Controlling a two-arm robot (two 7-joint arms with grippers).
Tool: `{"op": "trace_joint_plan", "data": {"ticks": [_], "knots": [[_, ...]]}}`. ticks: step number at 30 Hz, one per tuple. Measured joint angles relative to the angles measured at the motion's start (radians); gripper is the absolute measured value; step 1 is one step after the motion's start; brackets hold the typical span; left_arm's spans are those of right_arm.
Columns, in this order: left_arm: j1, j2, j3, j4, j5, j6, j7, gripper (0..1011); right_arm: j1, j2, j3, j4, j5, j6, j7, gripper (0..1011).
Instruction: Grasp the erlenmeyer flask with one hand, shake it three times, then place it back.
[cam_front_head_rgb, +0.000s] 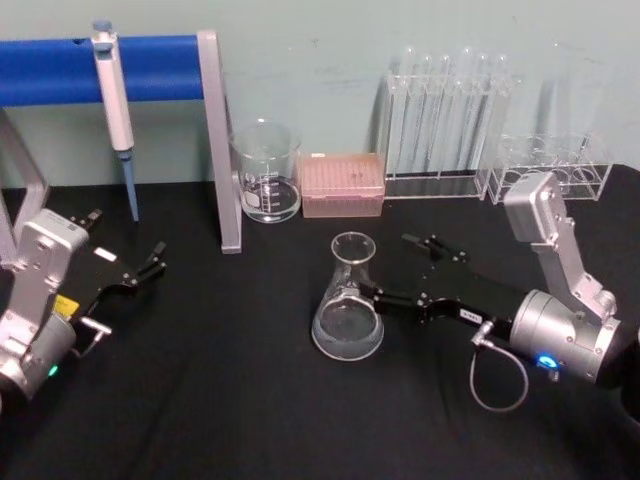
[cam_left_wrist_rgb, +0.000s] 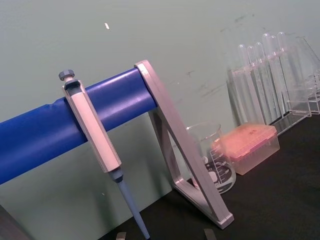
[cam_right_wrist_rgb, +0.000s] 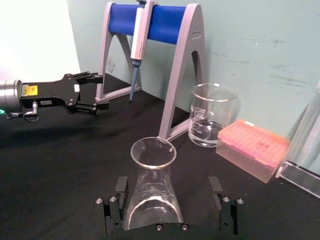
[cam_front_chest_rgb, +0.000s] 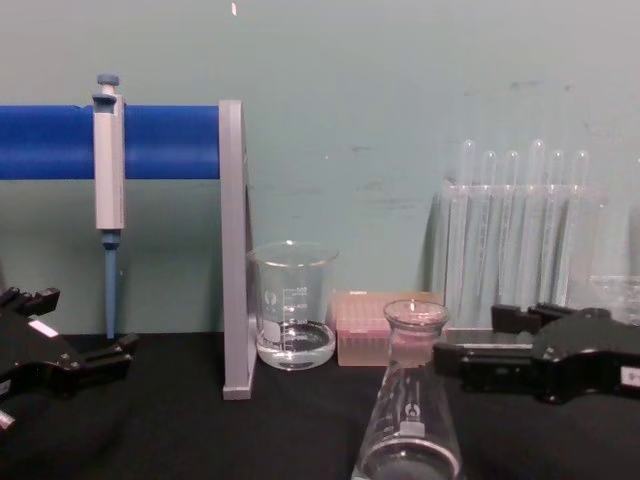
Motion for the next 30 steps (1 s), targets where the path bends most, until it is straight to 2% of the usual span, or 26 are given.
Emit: {"op": "trace_joint_plan", "data": {"ticks": [14, 20, 24, 30], "knots": [[0.000, 0.000, 0.000, 0.000, 0.000, 0.000, 0.000, 1001, -0.016, 0.005, 0.035, -0.016, -0.001, -0.009, -0.057, 1003], [0.000, 0.000, 0.000, 0.000, 0.000, 0.000, 0.000, 1001, -0.019, -0.016, 0.057, -0.010, -0.017, -0.009, -0.107, 1003], [0.000, 0.000, 0.000, 0.000, 0.000, 0.000, 0.000, 1001, -0.022, -0.045, 0.076, 0.000, -0.037, -0.001, -0.162, 1003], [0.000, 0.000, 0.000, 0.000, 0.000, 0.000, 0.000, 1001, -0.025, -0.076, 0.094, 0.011, -0.062, 0.010, -0.208, 1003]]}}
